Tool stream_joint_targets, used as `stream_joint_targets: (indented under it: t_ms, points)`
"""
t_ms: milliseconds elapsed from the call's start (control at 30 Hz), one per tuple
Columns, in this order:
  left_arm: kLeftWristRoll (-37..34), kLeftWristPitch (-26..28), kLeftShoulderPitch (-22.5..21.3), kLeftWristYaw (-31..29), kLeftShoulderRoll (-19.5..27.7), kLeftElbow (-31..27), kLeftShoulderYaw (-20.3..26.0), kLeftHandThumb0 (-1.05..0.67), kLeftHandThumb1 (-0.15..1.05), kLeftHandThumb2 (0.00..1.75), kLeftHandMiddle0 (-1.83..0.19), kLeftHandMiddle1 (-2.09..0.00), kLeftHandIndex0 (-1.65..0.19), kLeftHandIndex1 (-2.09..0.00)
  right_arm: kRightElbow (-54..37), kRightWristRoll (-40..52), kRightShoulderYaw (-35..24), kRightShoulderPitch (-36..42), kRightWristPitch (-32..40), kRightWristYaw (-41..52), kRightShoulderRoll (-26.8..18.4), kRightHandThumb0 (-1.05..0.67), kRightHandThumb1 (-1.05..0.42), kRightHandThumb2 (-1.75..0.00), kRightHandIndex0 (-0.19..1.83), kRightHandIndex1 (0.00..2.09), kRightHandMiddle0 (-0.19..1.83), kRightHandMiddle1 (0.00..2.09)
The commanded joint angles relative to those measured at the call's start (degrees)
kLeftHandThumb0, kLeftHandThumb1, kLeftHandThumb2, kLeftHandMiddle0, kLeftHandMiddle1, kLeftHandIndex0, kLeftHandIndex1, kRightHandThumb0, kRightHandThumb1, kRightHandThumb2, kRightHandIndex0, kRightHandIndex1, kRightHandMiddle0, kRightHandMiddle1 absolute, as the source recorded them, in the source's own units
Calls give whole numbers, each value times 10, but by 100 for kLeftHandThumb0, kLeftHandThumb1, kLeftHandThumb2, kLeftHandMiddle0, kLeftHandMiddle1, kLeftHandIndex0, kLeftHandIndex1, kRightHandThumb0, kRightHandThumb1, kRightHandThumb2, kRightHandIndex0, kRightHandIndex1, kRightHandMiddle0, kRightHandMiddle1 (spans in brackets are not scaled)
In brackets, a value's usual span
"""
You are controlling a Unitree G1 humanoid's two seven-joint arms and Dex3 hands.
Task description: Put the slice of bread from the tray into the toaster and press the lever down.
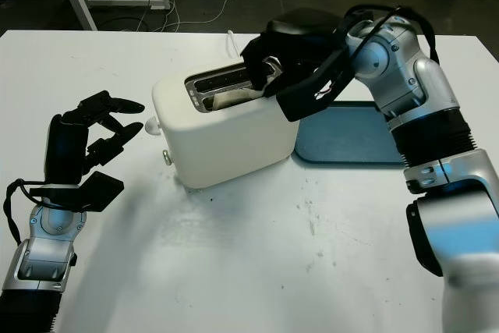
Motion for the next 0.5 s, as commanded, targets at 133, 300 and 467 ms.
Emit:
stream_joint_targets:
  t_ms: [133, 300, 467]
  points:
    - [-2, -3, 4, 3, 0, -2, -2, -36, 92, 6, -67, -146, -77, -75, -19, 5, -3, 6, 0, 4, -10, -52, -84, 0, 23, 59, 64, 1]
    - [-4, -1, 4, 1, -1, -3, -1, -36, 92, 5, -67, -146, -77, -75, -41, 18, -37, 22, 2, -42, -7, -50, -85, -1, 23, 51, 58, 0]
    - [-2, -5, 2, 3, 0, 0, -2, -35, 92, 4, -67, -146, -77, -75, -41, 19, -69, 45, -23, -131, -3, -48, -88, -1, 27, 54, 60, 1]
